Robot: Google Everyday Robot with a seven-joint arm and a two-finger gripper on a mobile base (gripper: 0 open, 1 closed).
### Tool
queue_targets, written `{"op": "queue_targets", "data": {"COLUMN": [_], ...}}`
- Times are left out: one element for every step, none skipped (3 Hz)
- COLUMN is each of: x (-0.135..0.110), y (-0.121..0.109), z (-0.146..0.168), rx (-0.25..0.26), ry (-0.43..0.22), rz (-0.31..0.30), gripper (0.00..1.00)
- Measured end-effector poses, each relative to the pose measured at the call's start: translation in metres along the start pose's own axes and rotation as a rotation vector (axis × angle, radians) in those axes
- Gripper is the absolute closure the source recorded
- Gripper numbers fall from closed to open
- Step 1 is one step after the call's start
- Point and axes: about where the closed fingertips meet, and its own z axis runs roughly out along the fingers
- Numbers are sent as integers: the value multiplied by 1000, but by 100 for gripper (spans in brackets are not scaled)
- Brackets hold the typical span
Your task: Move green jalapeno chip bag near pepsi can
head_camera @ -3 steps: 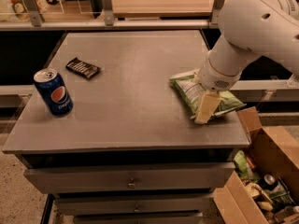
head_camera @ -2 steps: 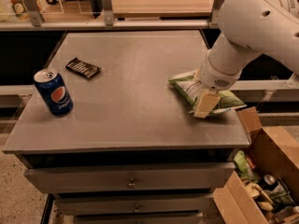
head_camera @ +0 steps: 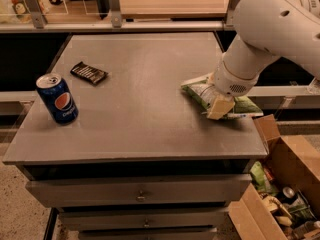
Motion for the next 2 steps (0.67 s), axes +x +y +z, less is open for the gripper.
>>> {"op": "queue_targets", "data": {"x": [-25,-69], "y": [-12,-27], "z": [-14,-42], "rx": [17,38], "ry": [-112,-261], "rz": [-29,-86], "gripper": [100,100]}}
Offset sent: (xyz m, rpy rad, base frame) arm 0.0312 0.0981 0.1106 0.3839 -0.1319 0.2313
